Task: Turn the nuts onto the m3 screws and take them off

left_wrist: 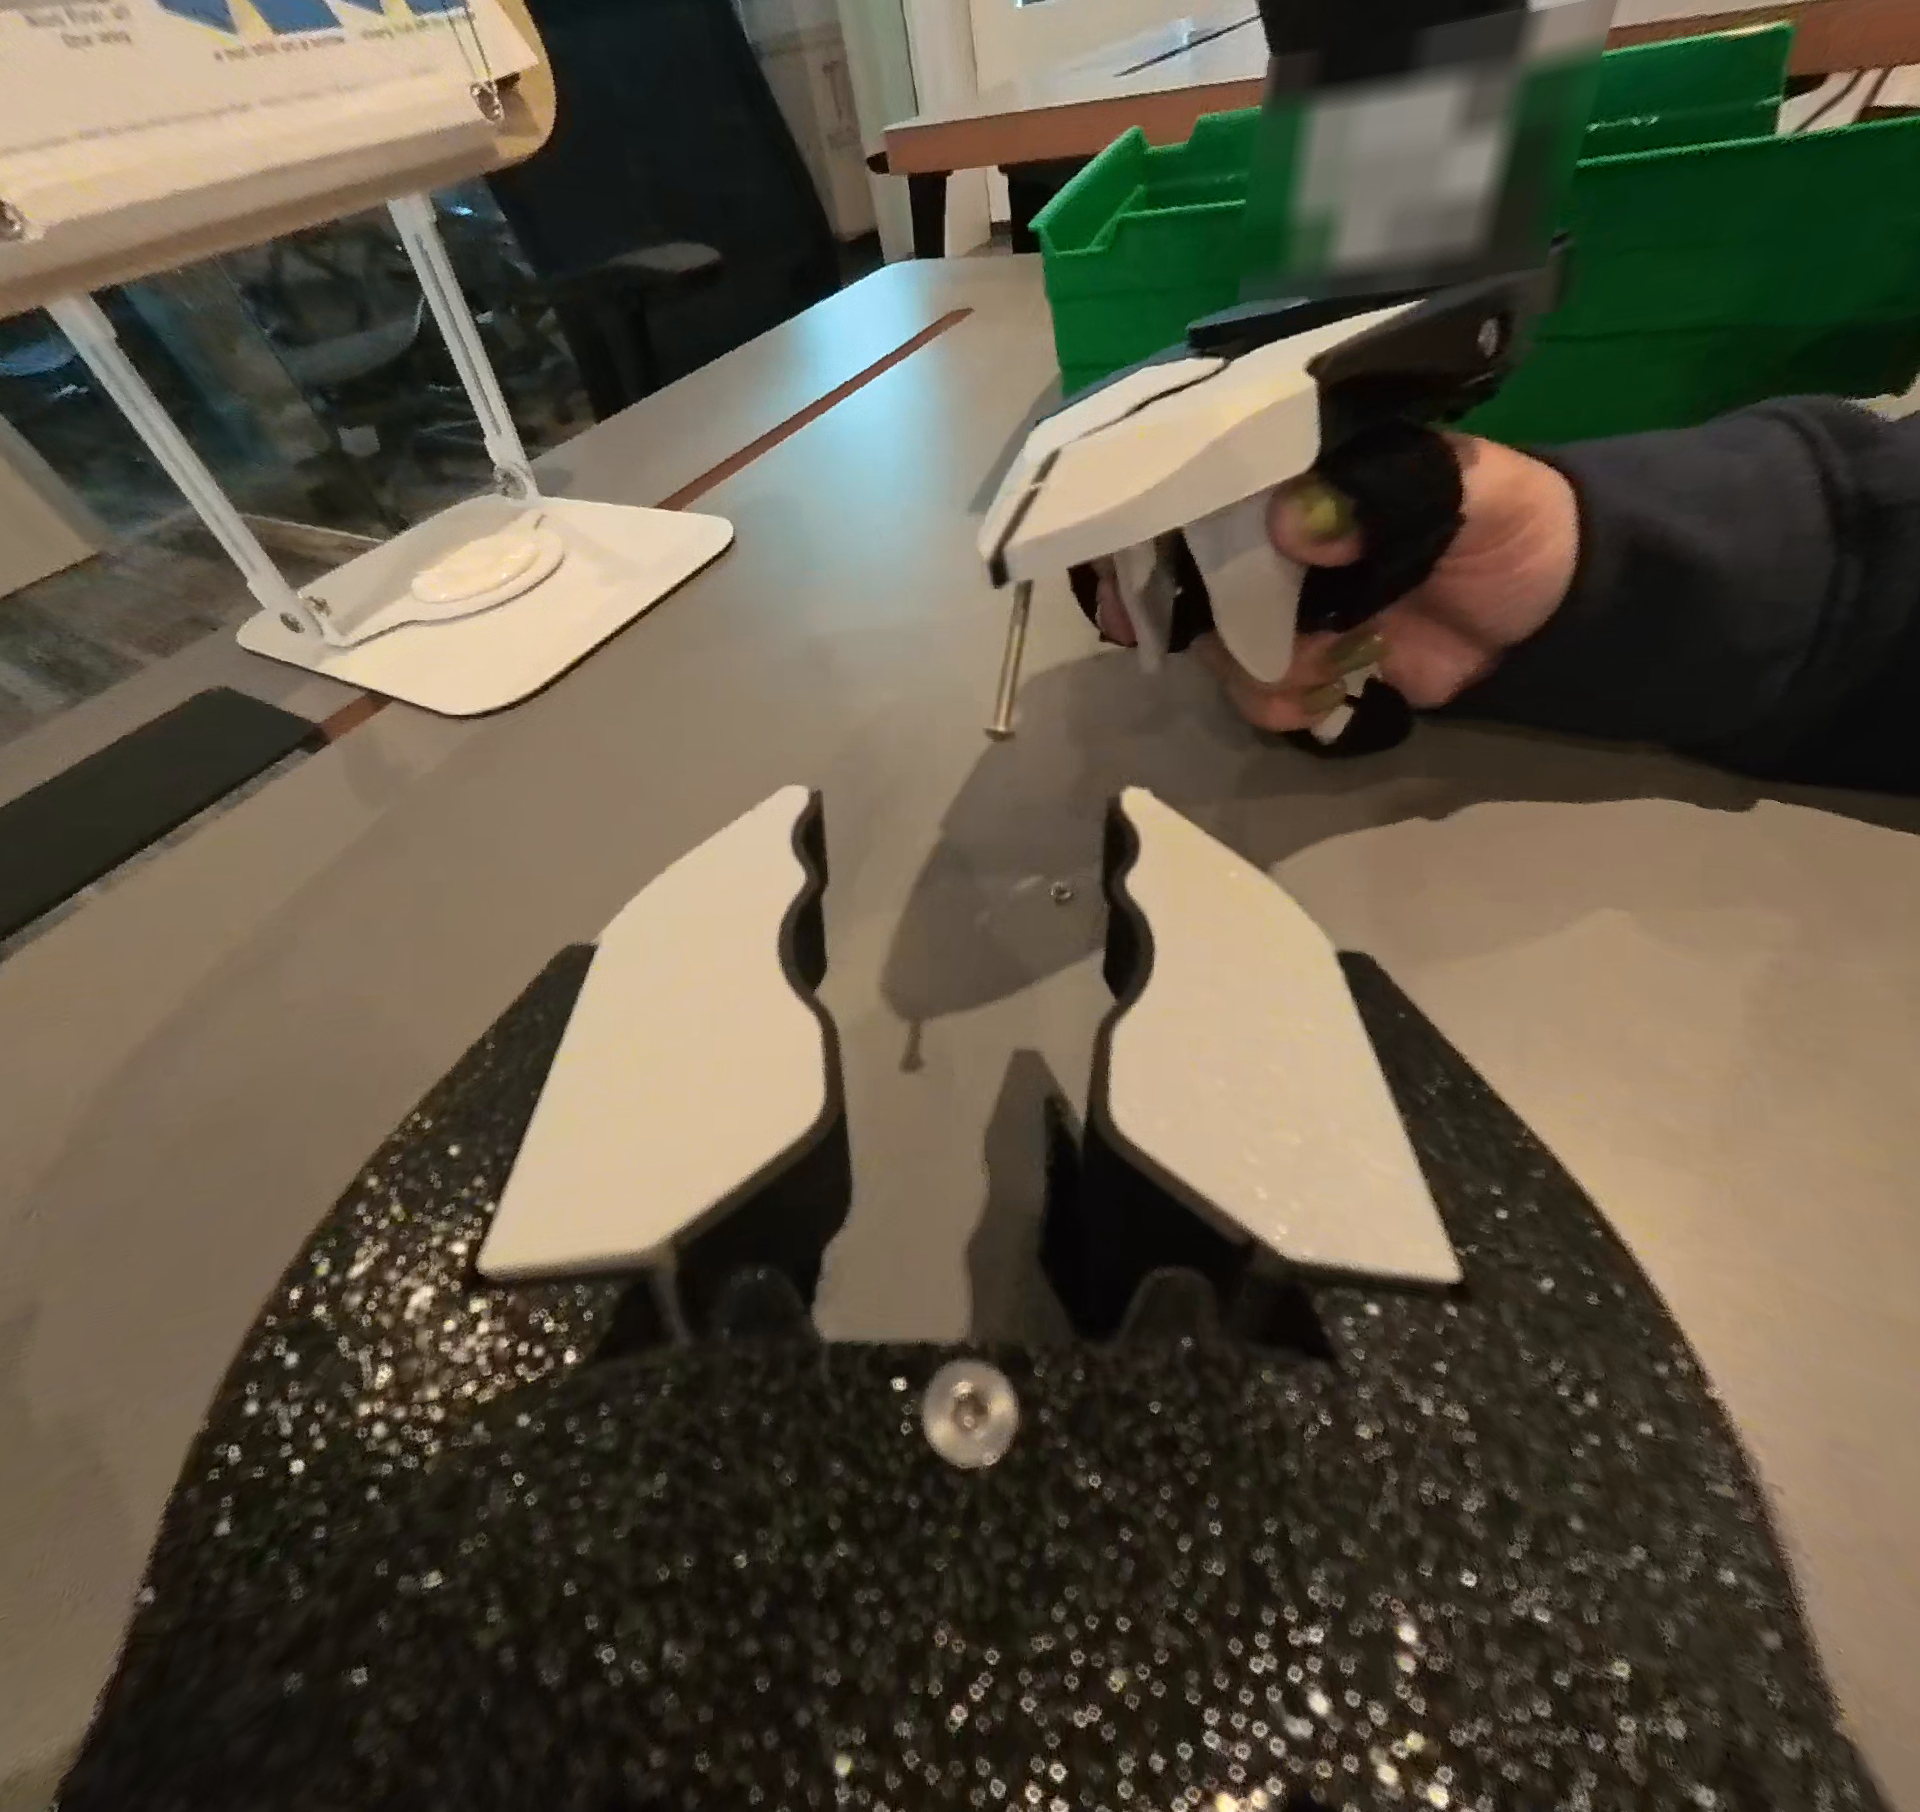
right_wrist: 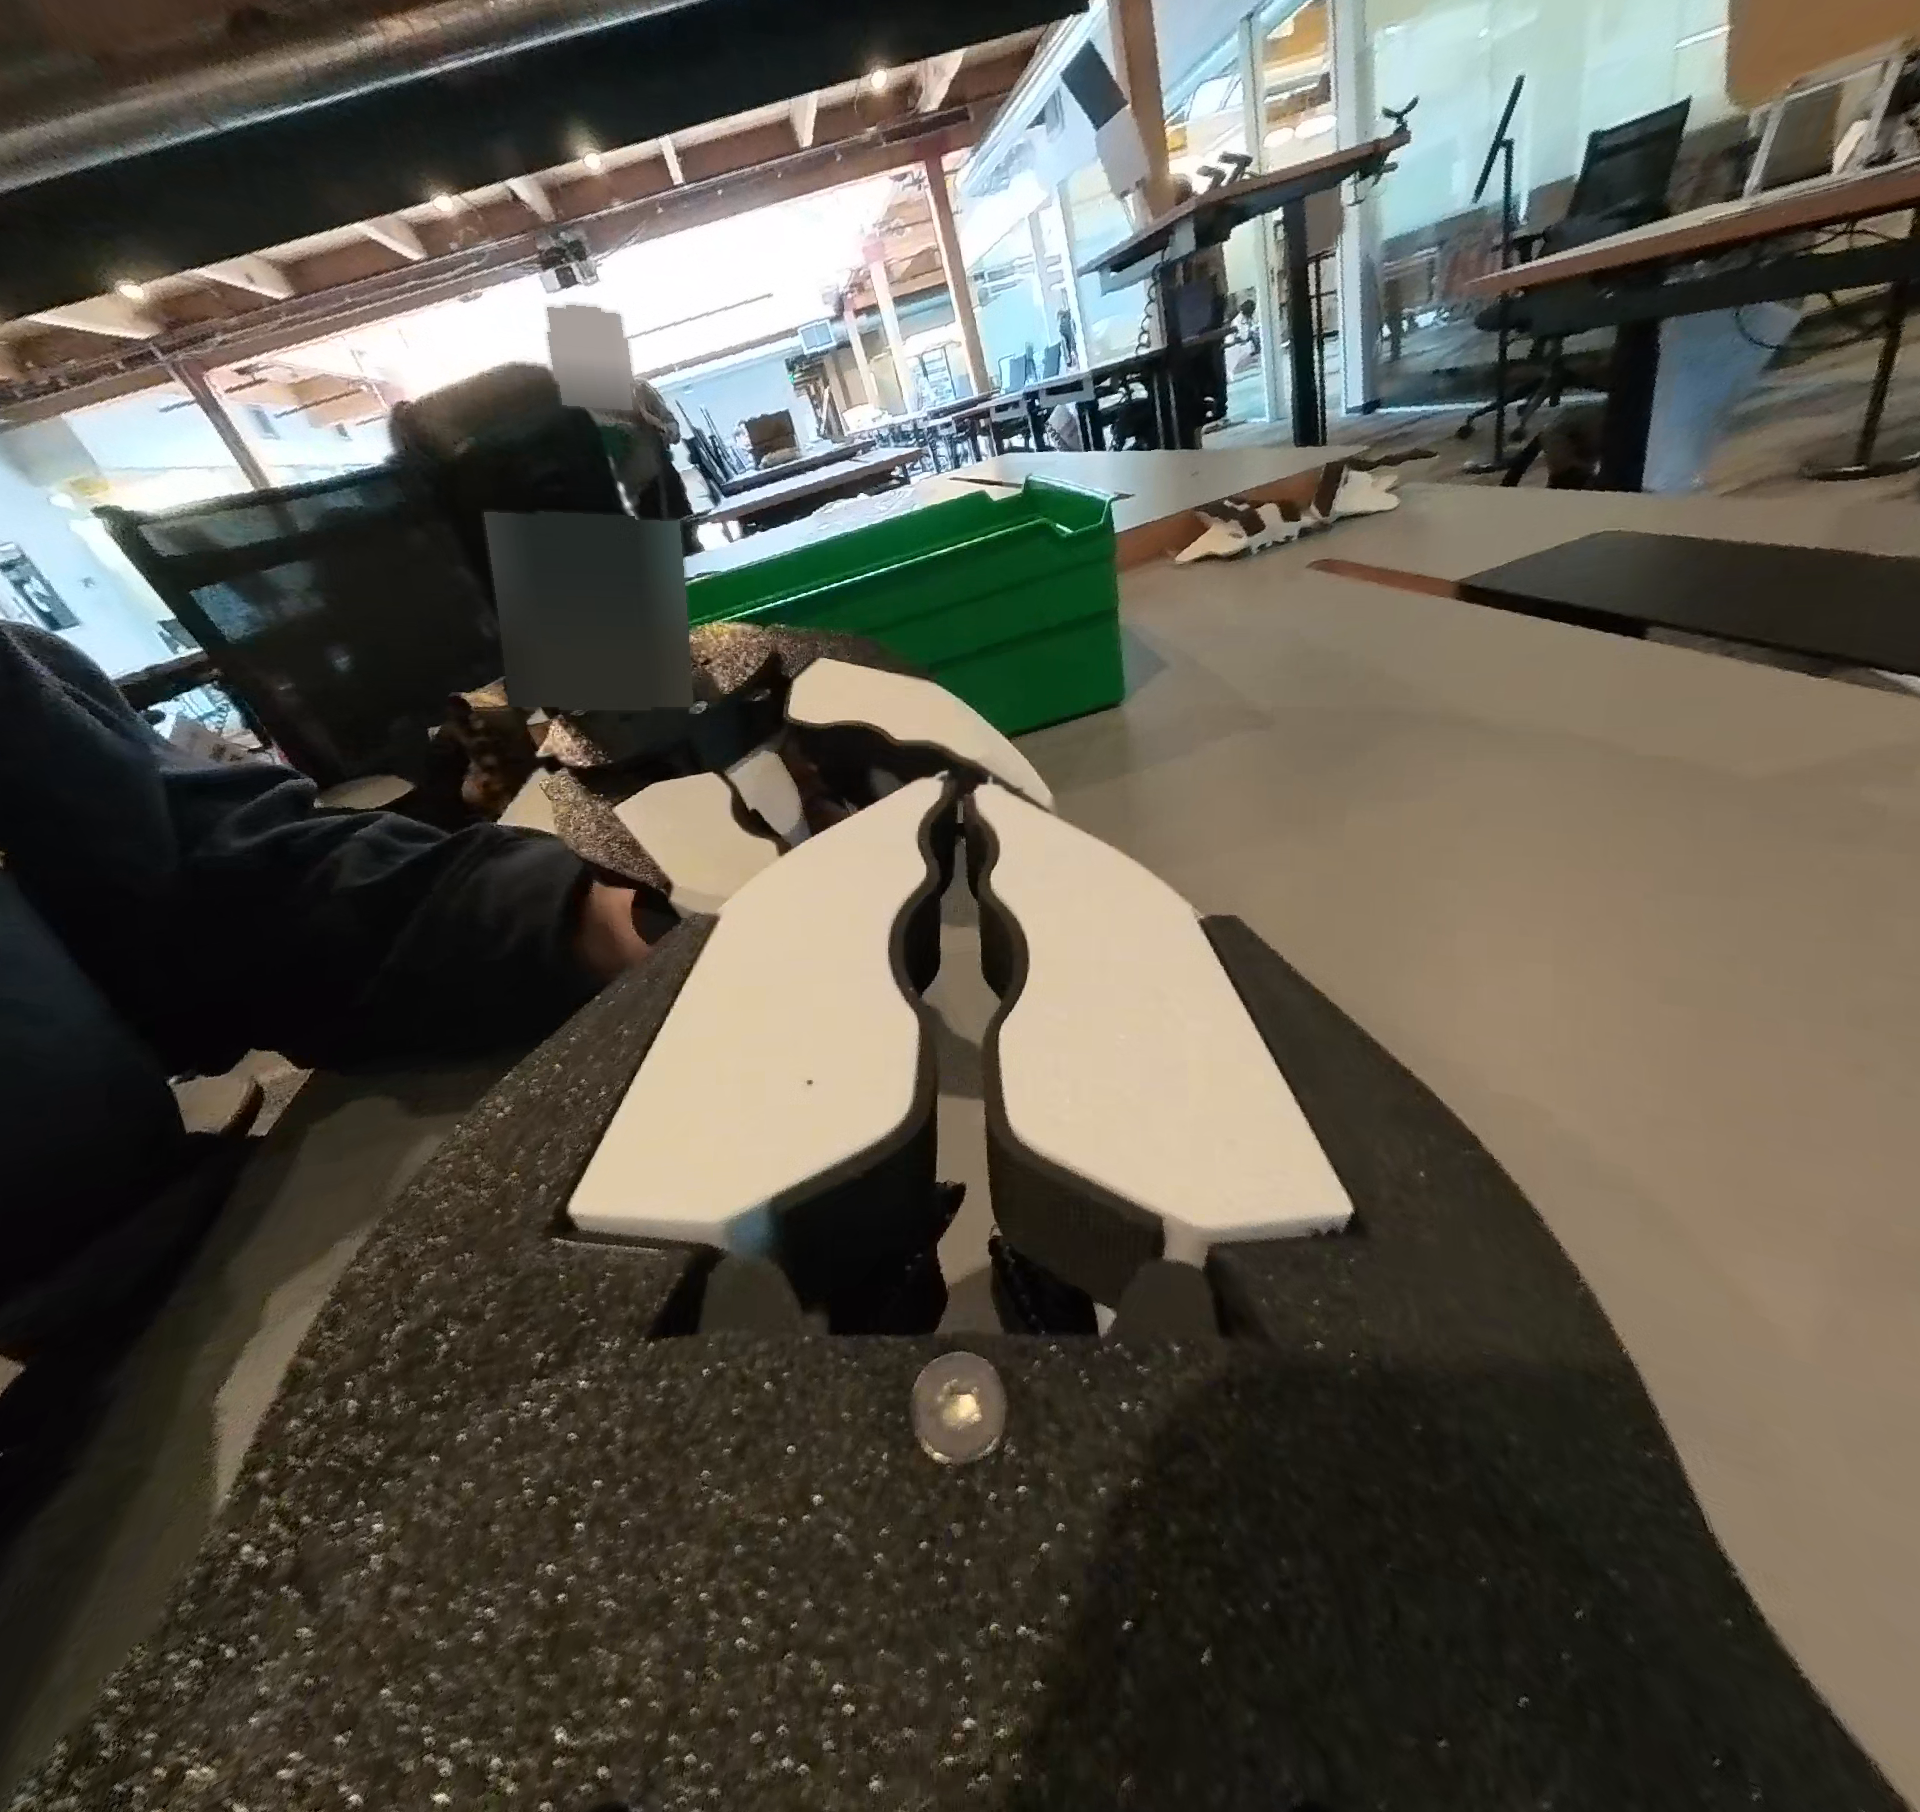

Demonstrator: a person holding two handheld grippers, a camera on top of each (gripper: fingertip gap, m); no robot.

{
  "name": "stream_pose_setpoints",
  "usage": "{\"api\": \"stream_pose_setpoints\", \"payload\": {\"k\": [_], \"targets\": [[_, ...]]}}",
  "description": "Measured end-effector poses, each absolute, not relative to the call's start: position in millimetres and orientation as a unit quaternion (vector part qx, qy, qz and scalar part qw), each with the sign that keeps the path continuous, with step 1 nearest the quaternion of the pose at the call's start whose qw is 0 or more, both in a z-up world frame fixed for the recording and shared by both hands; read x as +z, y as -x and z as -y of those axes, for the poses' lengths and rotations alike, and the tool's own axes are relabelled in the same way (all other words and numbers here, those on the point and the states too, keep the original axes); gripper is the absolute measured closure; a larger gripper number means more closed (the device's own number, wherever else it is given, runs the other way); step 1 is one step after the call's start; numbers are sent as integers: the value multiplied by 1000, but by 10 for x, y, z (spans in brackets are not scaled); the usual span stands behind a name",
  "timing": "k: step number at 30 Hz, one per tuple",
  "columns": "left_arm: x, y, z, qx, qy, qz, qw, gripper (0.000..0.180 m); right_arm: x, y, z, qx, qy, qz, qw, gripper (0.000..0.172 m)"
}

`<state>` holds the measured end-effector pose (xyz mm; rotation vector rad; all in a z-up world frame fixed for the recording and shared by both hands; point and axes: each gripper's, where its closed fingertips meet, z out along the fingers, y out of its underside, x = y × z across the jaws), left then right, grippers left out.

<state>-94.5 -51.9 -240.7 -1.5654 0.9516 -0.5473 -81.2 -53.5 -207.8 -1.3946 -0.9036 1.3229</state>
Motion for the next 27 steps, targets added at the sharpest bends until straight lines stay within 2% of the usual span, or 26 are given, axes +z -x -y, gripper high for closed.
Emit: {"api": "stream_pose_setpoints", "payload": {"k": [2,6,13,27], "targets": [[-2405,940,523,-231,666,-409,579,130,-2085,821,542,542,574,376,486,170],[-2436,900,543,-218,660,-427,578,143,-2129,863,569,500,575,407,504,171],[-2545,840,554,-177,663,-457,565,145,-2265,995,702,420,562,490,517,171],[-2676,843,537,-138,679,-476,542,173,-2370,1035,726,354,555,534,530,170]]}}
